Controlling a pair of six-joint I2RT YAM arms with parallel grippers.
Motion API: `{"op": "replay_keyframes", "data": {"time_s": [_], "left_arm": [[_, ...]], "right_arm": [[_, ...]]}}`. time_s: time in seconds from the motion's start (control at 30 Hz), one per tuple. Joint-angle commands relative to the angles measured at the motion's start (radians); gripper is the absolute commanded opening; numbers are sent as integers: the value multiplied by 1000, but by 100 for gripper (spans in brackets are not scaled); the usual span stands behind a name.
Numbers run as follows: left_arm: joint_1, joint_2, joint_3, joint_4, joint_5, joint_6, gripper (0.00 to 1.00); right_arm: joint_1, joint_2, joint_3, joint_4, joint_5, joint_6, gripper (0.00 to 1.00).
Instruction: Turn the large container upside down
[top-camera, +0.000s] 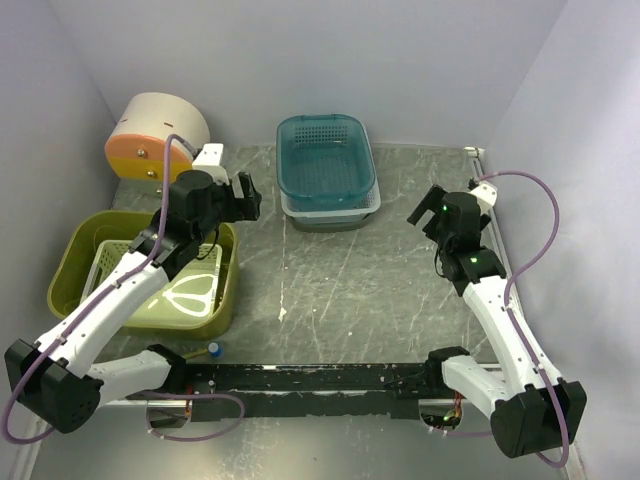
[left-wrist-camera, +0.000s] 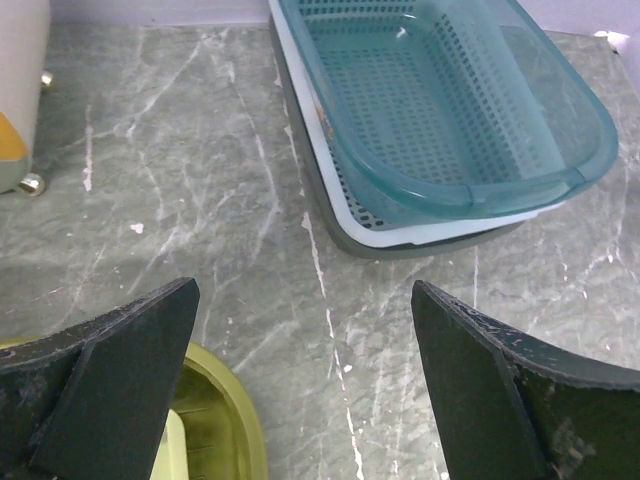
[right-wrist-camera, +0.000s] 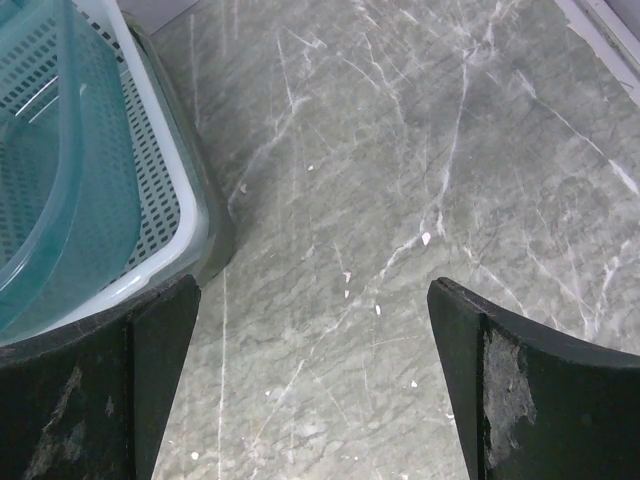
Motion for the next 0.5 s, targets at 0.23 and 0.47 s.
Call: {"op": "replay_keyframes", "data": {"time_s": [0.23, 0.47], "left_arm": [[0, 46, 3, 7, 131, 3, 100], [-140, 54, -95, 102, 52, 21, 100]], "right_arm": [[-4, -58, -54, 80, -100, -50, 100], [-2, 5, -47, 186, -254, -11, 100]]}}
